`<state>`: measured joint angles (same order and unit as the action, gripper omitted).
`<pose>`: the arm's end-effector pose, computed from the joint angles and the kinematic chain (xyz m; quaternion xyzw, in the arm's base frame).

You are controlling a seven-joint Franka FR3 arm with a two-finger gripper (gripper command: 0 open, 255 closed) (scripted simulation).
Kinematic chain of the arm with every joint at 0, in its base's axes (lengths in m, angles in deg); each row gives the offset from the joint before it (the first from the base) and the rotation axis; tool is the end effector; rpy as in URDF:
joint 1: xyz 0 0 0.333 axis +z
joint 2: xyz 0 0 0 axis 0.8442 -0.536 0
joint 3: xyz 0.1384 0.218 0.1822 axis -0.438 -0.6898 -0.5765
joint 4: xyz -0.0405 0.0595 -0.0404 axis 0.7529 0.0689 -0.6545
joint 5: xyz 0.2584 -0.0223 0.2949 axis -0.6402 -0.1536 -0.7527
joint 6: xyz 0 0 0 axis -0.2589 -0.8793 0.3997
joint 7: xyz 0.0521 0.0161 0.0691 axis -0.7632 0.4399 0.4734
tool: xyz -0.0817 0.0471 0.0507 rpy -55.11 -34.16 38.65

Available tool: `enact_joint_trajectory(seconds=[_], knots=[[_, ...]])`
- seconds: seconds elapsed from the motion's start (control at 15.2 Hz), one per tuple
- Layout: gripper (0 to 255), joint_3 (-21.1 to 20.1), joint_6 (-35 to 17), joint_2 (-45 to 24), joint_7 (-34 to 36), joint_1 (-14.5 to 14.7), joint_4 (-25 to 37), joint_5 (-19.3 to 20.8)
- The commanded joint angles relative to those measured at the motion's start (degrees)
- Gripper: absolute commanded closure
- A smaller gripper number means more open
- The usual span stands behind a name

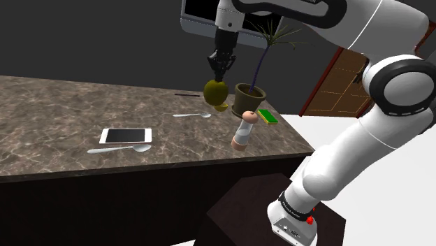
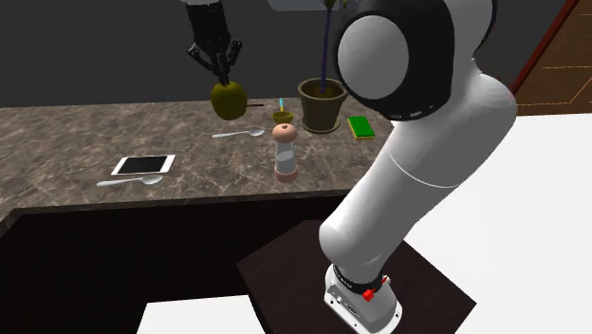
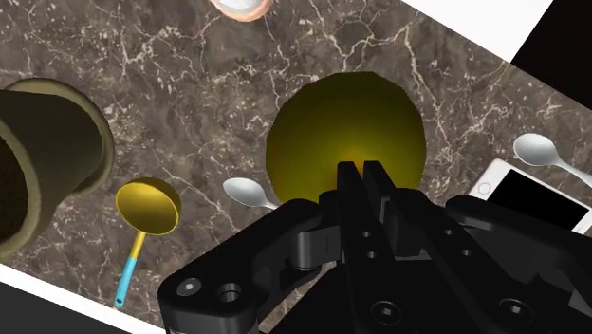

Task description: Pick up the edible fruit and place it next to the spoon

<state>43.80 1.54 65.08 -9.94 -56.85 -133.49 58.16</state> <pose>0.4789 0.0950 0.6387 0.9990 -0.0302 -0.0299 0.0150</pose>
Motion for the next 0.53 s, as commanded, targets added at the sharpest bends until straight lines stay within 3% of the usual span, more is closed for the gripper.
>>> enact_joint_trajectory(seconds=[0.0,0.46], knots=[[255,-1.36,0.63,-4.21,2.24,0.73,4.80,0.33],[255,-5.06,4.84,-20.82,9.44,4.73,25.13,3.63]])
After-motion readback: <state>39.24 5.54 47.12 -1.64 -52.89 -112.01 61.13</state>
